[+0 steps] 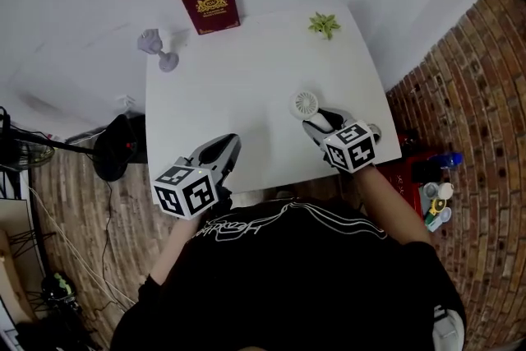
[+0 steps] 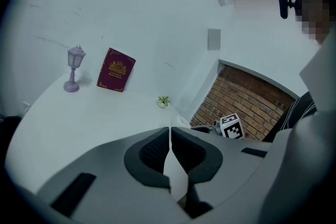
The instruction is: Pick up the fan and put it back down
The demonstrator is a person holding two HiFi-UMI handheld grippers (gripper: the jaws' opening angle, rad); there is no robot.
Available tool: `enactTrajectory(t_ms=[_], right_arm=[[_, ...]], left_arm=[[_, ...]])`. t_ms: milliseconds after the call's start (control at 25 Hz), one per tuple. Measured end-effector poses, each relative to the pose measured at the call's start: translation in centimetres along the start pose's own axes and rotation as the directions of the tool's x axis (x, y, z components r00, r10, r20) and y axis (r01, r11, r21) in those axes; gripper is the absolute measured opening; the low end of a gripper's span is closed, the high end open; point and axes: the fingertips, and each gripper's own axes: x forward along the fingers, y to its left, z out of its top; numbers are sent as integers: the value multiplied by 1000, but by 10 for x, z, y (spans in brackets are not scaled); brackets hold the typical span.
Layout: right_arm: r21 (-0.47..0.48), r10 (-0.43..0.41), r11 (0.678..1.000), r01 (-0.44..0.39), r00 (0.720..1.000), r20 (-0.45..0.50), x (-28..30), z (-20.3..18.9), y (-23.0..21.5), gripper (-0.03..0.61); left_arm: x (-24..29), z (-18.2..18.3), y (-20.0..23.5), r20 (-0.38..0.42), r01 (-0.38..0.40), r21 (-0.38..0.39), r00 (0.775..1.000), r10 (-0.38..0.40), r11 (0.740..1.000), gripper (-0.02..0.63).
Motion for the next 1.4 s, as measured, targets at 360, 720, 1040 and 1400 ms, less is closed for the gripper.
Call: enactTrajectory(t_ms=[360, 720, 1040, 1400], right_arm=[[-36, 5, 999, -9, 994, -109, 41, -38, -17, 193], [-98, 1, 995, -19, 983, -183, 57, -57, -17, 195], [-121, -34, 993, 11, 981, -191, 57, -58, -20, 208], [-44, -96, 995, 91, 986, -137, 37, -48, -15, 354]], left_arm=[[-4, -12, 15, 4, -66, -40, 998, 66, 997, 38], [-9, -7, 24, 24, -95, -41, 995, 96, 995, 38], [-17, -9, 20, 31, -78, -34, 996, 79, 996, 38], [-41, -15, 22, -8, -63, -33, 998, 63, 997, 38]])
